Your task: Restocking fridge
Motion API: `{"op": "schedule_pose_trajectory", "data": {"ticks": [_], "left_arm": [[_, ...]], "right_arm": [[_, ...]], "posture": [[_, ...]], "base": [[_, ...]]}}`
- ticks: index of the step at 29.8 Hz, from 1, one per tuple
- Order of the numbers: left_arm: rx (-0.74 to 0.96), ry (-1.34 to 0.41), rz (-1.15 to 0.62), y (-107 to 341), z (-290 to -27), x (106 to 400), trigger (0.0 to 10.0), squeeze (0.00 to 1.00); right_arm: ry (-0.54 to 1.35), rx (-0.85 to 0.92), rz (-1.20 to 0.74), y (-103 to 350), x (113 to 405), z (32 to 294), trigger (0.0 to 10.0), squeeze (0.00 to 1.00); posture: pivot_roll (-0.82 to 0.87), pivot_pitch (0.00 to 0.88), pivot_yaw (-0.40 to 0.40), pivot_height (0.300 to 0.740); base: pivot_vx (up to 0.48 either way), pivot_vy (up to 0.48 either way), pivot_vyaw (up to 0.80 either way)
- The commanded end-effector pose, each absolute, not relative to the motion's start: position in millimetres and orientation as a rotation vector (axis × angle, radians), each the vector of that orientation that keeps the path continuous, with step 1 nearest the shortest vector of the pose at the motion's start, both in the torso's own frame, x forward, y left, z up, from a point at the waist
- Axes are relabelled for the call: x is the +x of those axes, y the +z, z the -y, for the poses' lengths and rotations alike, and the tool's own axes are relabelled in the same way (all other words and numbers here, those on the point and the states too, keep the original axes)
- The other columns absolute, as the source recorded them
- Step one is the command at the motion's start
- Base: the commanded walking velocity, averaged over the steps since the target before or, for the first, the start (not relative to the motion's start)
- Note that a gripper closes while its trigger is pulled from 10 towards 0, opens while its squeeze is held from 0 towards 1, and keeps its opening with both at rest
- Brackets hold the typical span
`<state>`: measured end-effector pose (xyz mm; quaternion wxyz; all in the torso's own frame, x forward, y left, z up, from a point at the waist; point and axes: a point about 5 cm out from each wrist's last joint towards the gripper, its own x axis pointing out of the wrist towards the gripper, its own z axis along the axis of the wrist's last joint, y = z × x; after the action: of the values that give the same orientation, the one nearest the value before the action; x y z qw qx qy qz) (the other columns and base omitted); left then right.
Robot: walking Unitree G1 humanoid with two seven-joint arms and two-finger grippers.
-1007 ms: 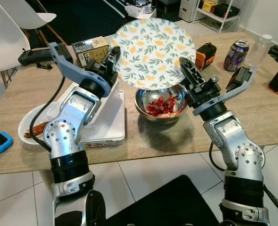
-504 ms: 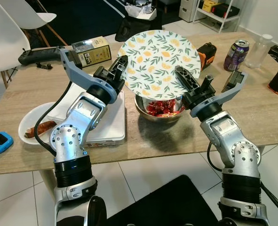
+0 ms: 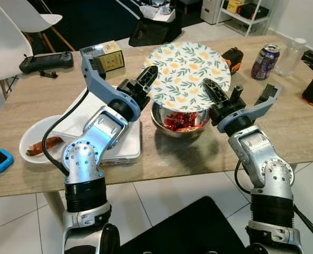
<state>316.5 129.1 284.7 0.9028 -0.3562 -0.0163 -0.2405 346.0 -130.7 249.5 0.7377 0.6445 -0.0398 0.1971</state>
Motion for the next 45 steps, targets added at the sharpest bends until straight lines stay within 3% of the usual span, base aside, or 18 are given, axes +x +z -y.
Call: {"op": "schedule_pose_trajectory", "data": {"ticks": [1, 2, 3, 5, 6, 7, 8, 12, 17, 25, 38, 45], "left_arm": [[-0.540, -0.492, 0.043, 284, -131, 311, 10.0, 0.00], [-0.540, -0.492, 0.043, 284, -131, 311, 10.0, 0.00], [-0.406, -0.465, 0.039, 280, -135, 310, 10.0, 0.00], [-0.406, -0.465, 0.039, 280, -135, 310, 10.0, 0.00], [-0.274, -0.424, 0.023, 275, -142, 312, 10.0, 0.00], [-0.274, -0.424, 0.023, 275, -142, 312, 10.0, 0.00], [-0.039, -0.375, 0.031, 273, -157, 312, 10.0, 0.00], [0.119, -0.376, 0.052, 271, -162, 307, 10.0, 0.00], [0.093, -0.406, 0.060, 253, -154, 295, 10.0, 0.00], [0.137, -0.433, 0.118, 249, -134, 295, 10.0, 0.00], [0.140, -0.340, 0.190, 255, -136, 306, 10.0, 0.00], [0.100, -0.307, 0.224, 262, -138, 312, 10.0, 0.00]], "right_arm": [[0.348, 1.411, 0.121, 249, 350, 148, 10.0, 0.00], [0.348, 1.411, 0.121, 249, 350, 148, 10.0, 0.00], [0.313, 1.396, 0.151, 251, 351, 160, 10.0, 0.00], [0.313, 1.396, 0.151, 251, 351, 160, 10.0, 0.00], [0.279, 1.374, 0.183, 252, 351, 174, 10.0, 0.00], [0.279, 1.374, 0.183, 252, 351, 174, 10.0, 0.00], [0.215, 1.292, 0.220, 249, 348, 197, 10.0, 0.00], [0.167, 1.231, 0.213, 237, 343, 208, 10.0, 0.00], [0.119, 1.178, 0.200, 213, 331, 217, 10.0, 0.00], [0.182, 1.145, 0.274, 225, 330, 220, 10.0, 0.00], [0.249, 1.097, 0.342, 236, 330, 214, 10.0, 0.00], [0.190, 1.040, 0.390, 238, 331, 227, 10.0, 0.00]], "posture": [[0.01, 0.161, 0.031, 0.737], [0.01, 0.161, 0.031, 0.737], [0.01, 0.162, 0.032, 0.737], [0.01, 0.162, 0.032, 0.737], [0.02, 0.167, 0.034, 0.737], [0.02, 0.167, 0.034, 0.737], [0.02, 0.172, 0.038, 0.737], [0.03, 0.176, 0.040, 0.737], [0.02, 0.179, 0.043, 0.737], [0.02, 0.169, 0.042, 0.737], [0.01, 0.163, 0.041, 0.737], [0.01, 0.160, 0.040, 0.737]], "base": [[0.000, 0.000, 0.00], [0.000, 0.000, 0.00], [0.000, 0.000, 0.00], [0.000, 0.000, 0.00], [0.000, 0.000, 0.00], [0.000, 0.000, 0.00], [0.000, 0.000, 0.00], [0.000, 0.000, 0.00], [0.000, 0.000, 0.00], [0.000, 0.000, 0.00], [0.000, 0.000, 0.00], [0.000, 0.000, 0.00]]}}
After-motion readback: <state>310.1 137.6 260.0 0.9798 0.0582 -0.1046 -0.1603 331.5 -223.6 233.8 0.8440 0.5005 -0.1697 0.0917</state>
